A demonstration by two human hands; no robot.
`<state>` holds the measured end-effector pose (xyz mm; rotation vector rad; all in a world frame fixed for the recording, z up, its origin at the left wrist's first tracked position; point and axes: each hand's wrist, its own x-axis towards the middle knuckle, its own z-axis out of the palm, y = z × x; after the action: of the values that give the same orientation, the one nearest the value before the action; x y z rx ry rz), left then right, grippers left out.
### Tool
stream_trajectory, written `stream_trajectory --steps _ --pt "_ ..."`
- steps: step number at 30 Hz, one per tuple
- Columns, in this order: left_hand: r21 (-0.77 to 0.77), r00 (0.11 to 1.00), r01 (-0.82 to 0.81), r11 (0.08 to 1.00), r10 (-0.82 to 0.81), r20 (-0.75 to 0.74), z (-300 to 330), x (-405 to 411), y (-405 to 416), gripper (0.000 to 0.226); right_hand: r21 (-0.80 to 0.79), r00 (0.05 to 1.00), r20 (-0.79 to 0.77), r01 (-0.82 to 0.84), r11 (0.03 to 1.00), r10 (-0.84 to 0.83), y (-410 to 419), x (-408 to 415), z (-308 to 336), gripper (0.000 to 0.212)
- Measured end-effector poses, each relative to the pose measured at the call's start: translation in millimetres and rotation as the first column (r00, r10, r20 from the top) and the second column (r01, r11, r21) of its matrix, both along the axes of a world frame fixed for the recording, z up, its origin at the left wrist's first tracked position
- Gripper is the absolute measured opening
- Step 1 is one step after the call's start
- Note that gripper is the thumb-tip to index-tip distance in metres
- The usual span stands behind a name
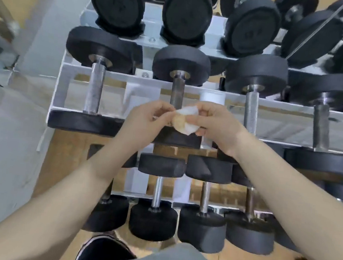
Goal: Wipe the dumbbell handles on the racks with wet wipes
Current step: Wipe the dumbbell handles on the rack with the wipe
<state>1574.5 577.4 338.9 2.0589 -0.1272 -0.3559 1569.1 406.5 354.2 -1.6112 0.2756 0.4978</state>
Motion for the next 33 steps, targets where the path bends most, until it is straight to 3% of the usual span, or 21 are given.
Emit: stream_trajectory --steps 4,6,9,13,18,20,22,25,27,29,30,32,33 --pt "0.27 0.996 0.057 0.961 -0.072 0.047 -7 0 -15 0.032 -0.218 0.974 0.154 0.195 0.956 -0.164 -27 13 -10 0.012" --pt "0.326 0.994 0.08 0.942 -0.101 0.047 -9 6 -18 0.04 -0.28 0.94 0.254 0.296 0.913 -0.227 -32 28 -20 0.01" --pt "0.295 0.992 0.127 0.947 -0.123 -0.033 -15 19 -15 0.046 -0.437 0.911 0.407 0.259 0.861 -0.067 -19 54 -36 0.002" --pt "0.172 0.972 0.214 0.962 -0.193 -0.132 -18 30 -9 0.054 -0.612 0.824 0.532 0.215 0.761 0.196 -2 79 -51 0.016" --pt "0.151 0.944 0.27 0.951 -0.23 -0.237 -26 29 5 0.082 -0.697 0.794 0.488 0.106 0.709 0.361 4 84 -71 0.02" --pt "0.143 0.933 0.277 0.95 -0.23 -0.276 -29 29 10 0.076 -0.688 0.79 0.456 0.02 0.725 0.411 2 80 -73 0.019" --pt "0.124 0.926 0.299 0.946 -0.255 -0.279 -29 32 10 0.066 -0.668 0.725 0.455 -0.107 0.737 0.517 -7 72 -69 0.016" --pt "0.068 0.913 0.319 0.945 -0.288 -0.29 -26 35 7 0.055 -0.672 0.639 0.273 -0.409 0.618 0.719 -17 50 -60 0.013" --pt "0.015 0.902 0.323 0.946 -0.304 -0.306 -24 34 7 0.059 -0.667 0.633 0.192 -0.477 0.573 0.75 -17 44 -57 0.014" --pt "-0.031 0.892 0.327 0.945 -0.319 -0.321 -22 32 8 0.072 -0.654 0.74 0.292 -0.308 0.691 0.606 -14 52 -56 0.014" --pt "-0.044 0.889 0.325 0.945 -0.321 -0.326 -21 31 8 0.078 -0.645 0.79 0.4 -0.118 0.755 0.465 -12 61 -56 0.015" --pt "-0.042 0.89 0.311 0.95 -0.306 -0.339 -22 32 8 0.09 -0.578 0.763 0.613 0.256 0.775 0.205 -6 77 -55 0.017" --pt "-0.034 0.891 0.301 0.953 -0.294 -0.347 -23 32 8 0.094 -0.539 0.74 0.658 0.334 0.773 0.139 -1 83 -56 0.018"
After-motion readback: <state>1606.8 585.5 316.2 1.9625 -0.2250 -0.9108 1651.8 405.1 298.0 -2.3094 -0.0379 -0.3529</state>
